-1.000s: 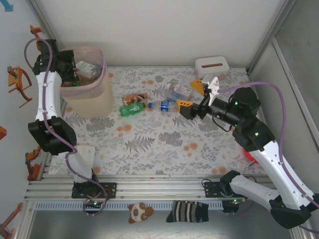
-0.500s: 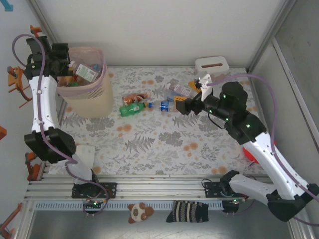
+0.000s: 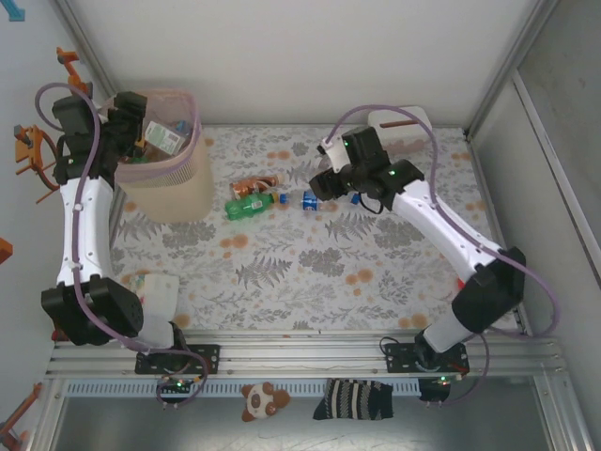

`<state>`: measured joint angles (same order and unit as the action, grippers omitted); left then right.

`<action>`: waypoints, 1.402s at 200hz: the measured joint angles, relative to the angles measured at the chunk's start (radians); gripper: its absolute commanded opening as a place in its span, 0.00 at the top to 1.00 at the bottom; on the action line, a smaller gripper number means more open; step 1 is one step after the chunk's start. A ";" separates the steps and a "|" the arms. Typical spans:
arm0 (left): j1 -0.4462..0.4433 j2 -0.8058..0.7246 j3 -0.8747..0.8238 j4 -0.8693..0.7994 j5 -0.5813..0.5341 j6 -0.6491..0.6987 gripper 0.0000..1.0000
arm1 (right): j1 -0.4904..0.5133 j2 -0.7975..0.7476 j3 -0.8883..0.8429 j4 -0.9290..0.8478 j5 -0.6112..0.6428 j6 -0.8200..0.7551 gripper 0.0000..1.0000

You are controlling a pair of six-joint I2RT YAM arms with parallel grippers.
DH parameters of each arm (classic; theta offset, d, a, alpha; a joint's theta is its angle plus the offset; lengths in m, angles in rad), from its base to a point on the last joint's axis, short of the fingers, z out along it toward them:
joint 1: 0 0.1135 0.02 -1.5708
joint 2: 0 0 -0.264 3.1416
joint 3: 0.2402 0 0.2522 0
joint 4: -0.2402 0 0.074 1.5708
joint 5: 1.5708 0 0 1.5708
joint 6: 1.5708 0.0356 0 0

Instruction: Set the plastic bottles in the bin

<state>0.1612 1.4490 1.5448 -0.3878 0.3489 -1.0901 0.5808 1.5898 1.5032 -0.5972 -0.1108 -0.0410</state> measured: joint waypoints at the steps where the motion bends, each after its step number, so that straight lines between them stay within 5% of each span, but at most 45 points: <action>1: 0.000 -0.004 -0.004 0.001 0.002 0.003 0.20 | 0.000 0.007 0.002 -0.001 -0.002 -0.006 0.30; 118: -0.077 -0.169 -0.179 0.026 0.019 0.202 0.21 | -0.001 0.554 0.358 -0.107 -0.021 -0.535 0.26; 214: -0.081 -0.166 -0.141 -0.031 0.017 0.241 0.19 | -0.001 0.768 0.508 -0.173 -0.029 -0.627 0.22; 280: -0.081 -0.182 -0.090 -0.034 0.019 0.253 0.18 | 0.000 0.783 0.508 -0.237 -0.025 -0.641 0.29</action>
<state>0.0799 1.2671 1.4544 -0.4221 0.3676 -0.8368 0.5804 2.3730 2.0113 -0.8341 -0.1356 -0.6823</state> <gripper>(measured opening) 0.820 0.728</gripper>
